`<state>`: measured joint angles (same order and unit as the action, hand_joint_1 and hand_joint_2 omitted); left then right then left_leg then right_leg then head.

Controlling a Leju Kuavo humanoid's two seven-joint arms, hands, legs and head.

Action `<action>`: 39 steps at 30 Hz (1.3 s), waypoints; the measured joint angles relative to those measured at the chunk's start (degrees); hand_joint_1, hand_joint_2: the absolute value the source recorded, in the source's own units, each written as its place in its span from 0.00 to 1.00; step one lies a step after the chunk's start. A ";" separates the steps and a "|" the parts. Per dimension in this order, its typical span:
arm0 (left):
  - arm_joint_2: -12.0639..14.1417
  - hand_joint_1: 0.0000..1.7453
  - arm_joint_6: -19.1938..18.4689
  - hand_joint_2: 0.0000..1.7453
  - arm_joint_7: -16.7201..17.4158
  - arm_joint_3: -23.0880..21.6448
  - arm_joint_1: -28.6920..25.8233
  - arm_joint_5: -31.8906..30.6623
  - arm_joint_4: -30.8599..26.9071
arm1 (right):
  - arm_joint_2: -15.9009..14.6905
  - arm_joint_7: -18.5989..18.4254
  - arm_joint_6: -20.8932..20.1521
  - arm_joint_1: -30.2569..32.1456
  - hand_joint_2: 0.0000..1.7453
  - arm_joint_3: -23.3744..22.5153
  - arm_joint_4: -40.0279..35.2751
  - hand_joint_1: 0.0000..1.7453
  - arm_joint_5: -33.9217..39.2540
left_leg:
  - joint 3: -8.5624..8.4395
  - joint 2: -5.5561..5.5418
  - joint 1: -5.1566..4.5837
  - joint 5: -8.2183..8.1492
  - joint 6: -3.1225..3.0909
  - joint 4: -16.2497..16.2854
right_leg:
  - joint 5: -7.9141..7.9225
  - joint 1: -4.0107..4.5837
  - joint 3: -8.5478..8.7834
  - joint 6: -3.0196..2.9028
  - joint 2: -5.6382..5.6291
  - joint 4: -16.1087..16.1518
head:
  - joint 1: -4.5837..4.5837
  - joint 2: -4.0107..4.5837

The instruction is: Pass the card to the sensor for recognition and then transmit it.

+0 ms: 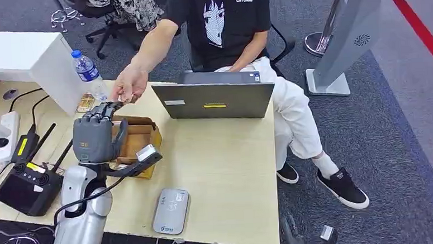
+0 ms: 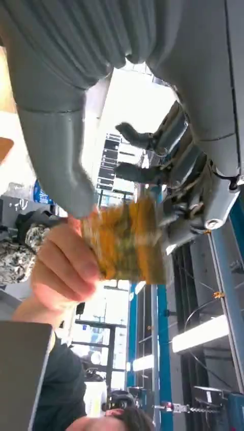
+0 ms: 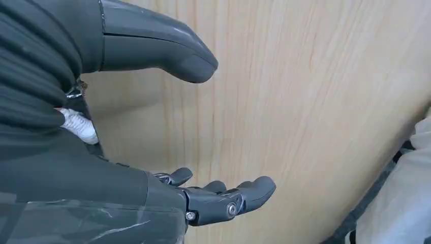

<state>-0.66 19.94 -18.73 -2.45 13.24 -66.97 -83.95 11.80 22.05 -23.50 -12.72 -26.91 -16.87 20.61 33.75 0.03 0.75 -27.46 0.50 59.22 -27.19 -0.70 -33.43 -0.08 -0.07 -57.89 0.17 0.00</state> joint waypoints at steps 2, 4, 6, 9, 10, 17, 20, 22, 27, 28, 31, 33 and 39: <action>-0.26 0.00 -0.22 1.00 -0.28 0.00 -0.58 -0.05 0.00 | 0.00 0.02 0.00 0.00 1.00 0.00 0.00 0.00 0.00 | -0.01 0.00 0.00 0.01 0.01 0.00 | 0.00 0.00 0.00 0.00 0.00 0.00 | 0.00 0.00; -0.50 0.00 -0.24 1.00 -0.46 0.00 -0.97 -0.07 -0.02 | 0.00 0.02 0.00 0.00 1.00 0.00 0.00 0.00 0.07 | -0.01 0.00 0.01 0.02 0.01 0.00 | 0.01 0.00 0.00 -0.01 0.00 -0.01 | 0.00 0.00; -0.63 0.00 -0.48 1.00 -0.63 0.00 -1.14 -0.05 -0.02 | -0.02 0.04 0.00 0.01 1.00 0.00 0.00 0.00 0.07 | -0.02 0.00 0.01 0.02 0.02 0.00 | 0.02 0.00 0.01 -0.02 0.00 -0.02 | 0.00 0.00; -0.70 0.00 -1.47 1.00 -1.66 -0.26 -1.75 -0.48 -0.04 | -0.02 0.15 -0.04 0.01 1.00 0.00 0.00 0.00 0.15 | -0.04 0.01 0.01 0.02 0.02 0.00 | 0.02 0.00 0.01 -0.02 -0.01 -0.02 | -0.02 0.00; -0.68 0.00 -1.60 1.00 -2.03 -0.70 -2.25 -0.83 -0.07 | -0.02 0.15 -0.07 0.02 1.00 -0.04 0.00 0.00 0.15 | -0.05 0.02 0.01 0.02 0.02 0.00 | 0.02 0.00 0.01 -0.02 -0.01 -0.02 | 0.00 0.00; -0.09 0.00 -0.88 1.00 -2.51 -7.13 -6.58 -2.40 -0.37 | -0.02 0.37 -0.17 0.02 1.00 -0.66 0.00 0.00 0.50 | -0.03 0.01 0.00 0.01 0.01 0.00 | 0.01 0.00 0.01 -0.01 -0.01 0.00 | 0.00 0.00; 1.91 0.00 -3.47 1.00 -3.04 -10.74 -8.17 0.95 -0.68 | -0.04 0.52 -0.46 0.05 1.00 -0.83 -0.02 0.00 1.11 | -0.03 0.01 0.00 0.01 0.01 0.00 | 0.01 0.00 0.01 -0.01 -0.01 0.00 | -0.02 0.00; 3.92 0.00 -4.93 1.00 -3.48 -13.07 -9.19 2.60 -0.70 | -0.11 0.57 -0.61 0.08 1.00 -0.92 -0.02 0.00 1.14 | -0.04 0.04 0.01 0.01 0.01 0.00 | 0.01 0.00 0.00 -0.01 -0.02 0.00 | 0.00 0.00; 10.17 0.00 -8.97 1.00 -3.26 -17.55 -11.34 4.66 -0.70 | -0.61 0.74 -1.27 0.20 1.00 -1.31 -0.02 0.00 1.40 | -0.05 0.03 0.05 0.02 0.02 -0.02 | 0.00 0.00 0.00 -0.02 -0.02 -0.04 | 0.00 0.00; 11.31 0.00 -9.72 1.00 -2.74 -18.14 -11.76 4.95 -0.70 | -0.72 0.76 -1.31 0.23 1.00 -1.38 -0.02 0.00 1.42 | -0.06 0.04 0.05 0.02 0.02 -0.02 | 0.00 0.01 0.00 -0.02 -0.03 -0.04 | 0.00 0.00; 15.20 0.00 -10.65 1.00 -1.60 -19.21 -13.17 5.83 -0.70 | -1.03 0.76 -1.46 0.38 1.00 -1.70 -0.02 0.00 1.44 | -0.06 0.05 0.05 0.02 0.03 -0.03 | -0.01 0.01 -0.01 -0.03 -0.05 -0.05 | -0.02 0.00; 17.23 0.00 -10.44 1.00 -0.58 -19.23 -14.08 5.97 -0.70 | -1.14 0.85 -1.49 0.44 1.00 -1.83 -0.02 0.00 1.44 | -0.05 0.04 0.05 0.02 0.03 -0.03 | -0.02 0.01 -0.01 -0.05 -0.04 -0.05 | 0.00 0.00; 20.43 0.00 -8.05 1.00 4.36 -18.51 -16.08 3.30 -1.53 | -1.25 1.16 -1.46 0.54 1.00 -2.29 -0.02 0.00 1.44 | -0.03 0.03 0.03 0.02 0.02 -0.03 | -0.02 0.01 0.01 -0.04 -0.02 -0.04 | 0.00 0.00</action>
<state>19.78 11.89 -14.37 -20.96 -2.84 -63.67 -85.48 10.56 23.21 -24.96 -12.18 -29.20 -16.90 22.05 33.72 0.06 0.78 -27.44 0.52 59.19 -27.22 -0.69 -33.42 -0.11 -0.09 -57.93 0.17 0.00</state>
